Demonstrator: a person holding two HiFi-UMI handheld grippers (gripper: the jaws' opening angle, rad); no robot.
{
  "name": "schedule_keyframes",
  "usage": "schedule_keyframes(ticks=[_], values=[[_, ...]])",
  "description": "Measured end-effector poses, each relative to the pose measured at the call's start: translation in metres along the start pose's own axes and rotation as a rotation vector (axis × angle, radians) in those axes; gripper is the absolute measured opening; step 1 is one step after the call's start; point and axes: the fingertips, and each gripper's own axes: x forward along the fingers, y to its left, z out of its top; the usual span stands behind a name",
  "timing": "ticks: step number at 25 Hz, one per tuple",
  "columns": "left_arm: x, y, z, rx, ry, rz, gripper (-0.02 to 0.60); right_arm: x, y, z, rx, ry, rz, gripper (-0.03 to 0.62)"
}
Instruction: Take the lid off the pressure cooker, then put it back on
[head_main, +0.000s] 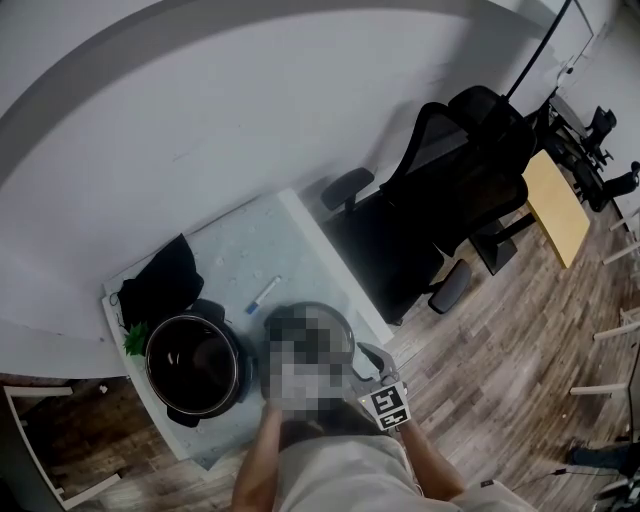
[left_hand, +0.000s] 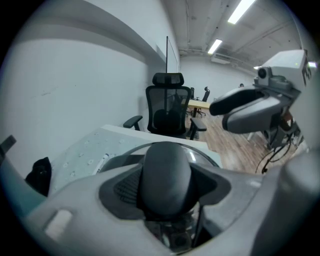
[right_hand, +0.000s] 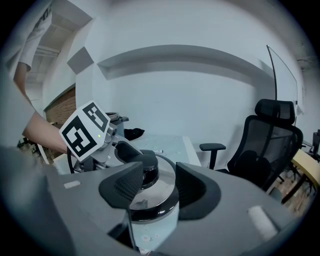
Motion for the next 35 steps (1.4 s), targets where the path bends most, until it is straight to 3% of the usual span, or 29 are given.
schedule_keyframes(ticks=[22, 25, 27, 35], values=[[0.023, -0.007, -0.02, 0.024, -0.017, -0.03, 0.281, -0.002, 0.003, -0.016, 0.043, 0.029, -0.018, 0.189], [0.024, -0.005, -0.02, 0.024, -0.017, -0.02, 0.317, -0.003, 0.005, -0.016, 0.038, 0.031, -0.017, 0.189], [0.021, -0.007, -0.02, 0.03, -0.006, -0.029, 0.382, -0.004, 0.006, -0.016, 0.043, 0.032, -0.017, 0.189], [-0.014, -0.018, -0.015, 0.009, -0.017, -0.026, 0.391, -0.007, 0.007, -0.016, 0.067, 0.026, -0.017, 0.189]])
